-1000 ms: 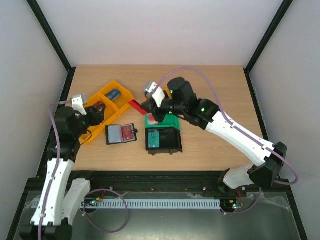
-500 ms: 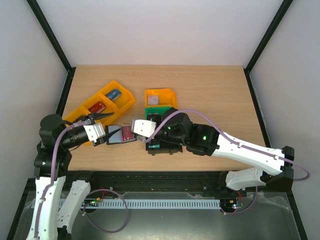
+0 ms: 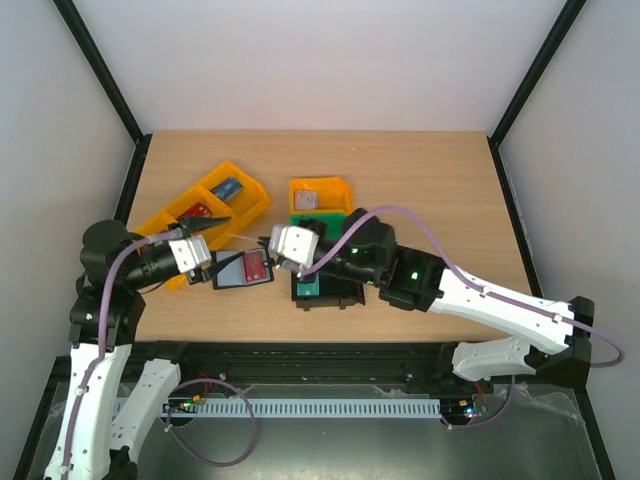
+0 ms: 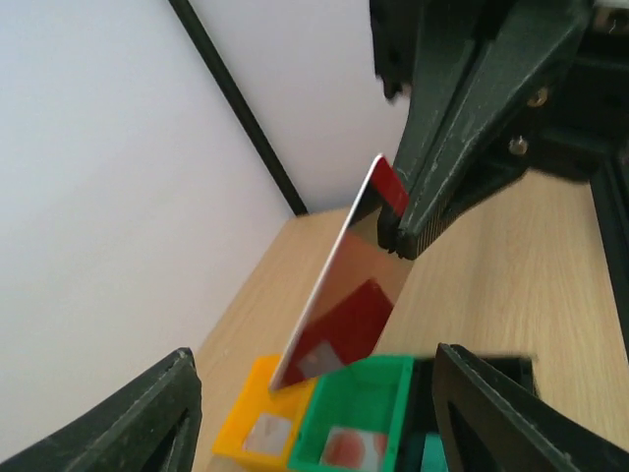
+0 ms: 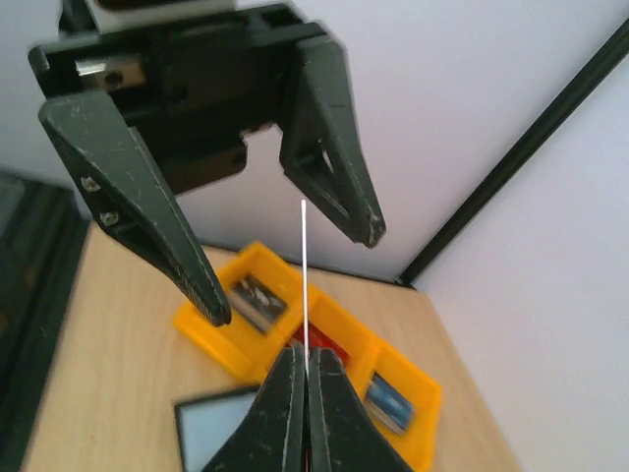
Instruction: Take the credit cards out of the card holder
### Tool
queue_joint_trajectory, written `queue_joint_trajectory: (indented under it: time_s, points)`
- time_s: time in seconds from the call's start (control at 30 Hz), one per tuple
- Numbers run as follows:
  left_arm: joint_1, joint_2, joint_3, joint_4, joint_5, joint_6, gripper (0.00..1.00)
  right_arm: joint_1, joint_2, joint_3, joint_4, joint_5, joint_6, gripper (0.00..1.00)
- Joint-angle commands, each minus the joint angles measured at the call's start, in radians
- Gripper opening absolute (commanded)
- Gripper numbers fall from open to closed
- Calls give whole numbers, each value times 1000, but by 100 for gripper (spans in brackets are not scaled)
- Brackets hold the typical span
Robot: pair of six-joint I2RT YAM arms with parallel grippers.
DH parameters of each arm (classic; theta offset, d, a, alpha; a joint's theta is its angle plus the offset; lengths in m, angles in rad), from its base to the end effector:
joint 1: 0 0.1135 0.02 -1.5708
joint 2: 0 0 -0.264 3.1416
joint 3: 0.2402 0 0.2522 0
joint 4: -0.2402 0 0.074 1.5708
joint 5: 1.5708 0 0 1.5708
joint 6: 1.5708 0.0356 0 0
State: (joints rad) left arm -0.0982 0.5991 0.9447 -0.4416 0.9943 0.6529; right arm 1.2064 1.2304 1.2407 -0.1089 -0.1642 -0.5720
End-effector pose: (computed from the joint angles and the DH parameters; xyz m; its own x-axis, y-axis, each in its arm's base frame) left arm 0.1017 -0.0400 0.3928 0.4612 0.2873 -0.8395 0.7601 0.3602 0.5409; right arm 0.0961 0.2682 0.4141 0.5008 -0.1854 -0.8454 -0.8428 0.1181 -0.5252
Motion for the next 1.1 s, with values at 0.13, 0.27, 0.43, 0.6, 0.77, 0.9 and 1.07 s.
queue_joint_trajectory:
  time_s: [0.13, 0.27, 0.43, 0.6, 0.77, 0.9, 1.07]
  points:
    - [-39, -22, -105, 859, 22, -921, 68, -124, -101, -98, 511, -437, 496, 1]
    - [-124, 28, -14, 901, 20, -953, 66, -135, -74, -133, 709, -484, 619, 1]
    - [-178, 70, 57, 916, -23, -1027, 40, -137, -34, -98, 763, -512, 645, 1]
    - [-201, 69, 63, 863, 8, -993, 17, -137, -27, -83, 774, -510, 655, 1]
    - [-202, 66, 50, 861, 7, -1000, 23, -136, -29, -81, 784, -508, 663, 1]
    - [-201, 65, 38, 850, 5, -1006, 22, -137, -29, -77, 788, -509, 665, 2]
    - [-202, 73, 40, 822, 25, -974, 5, -137, -29, -75, 773, -509, 656, 1]
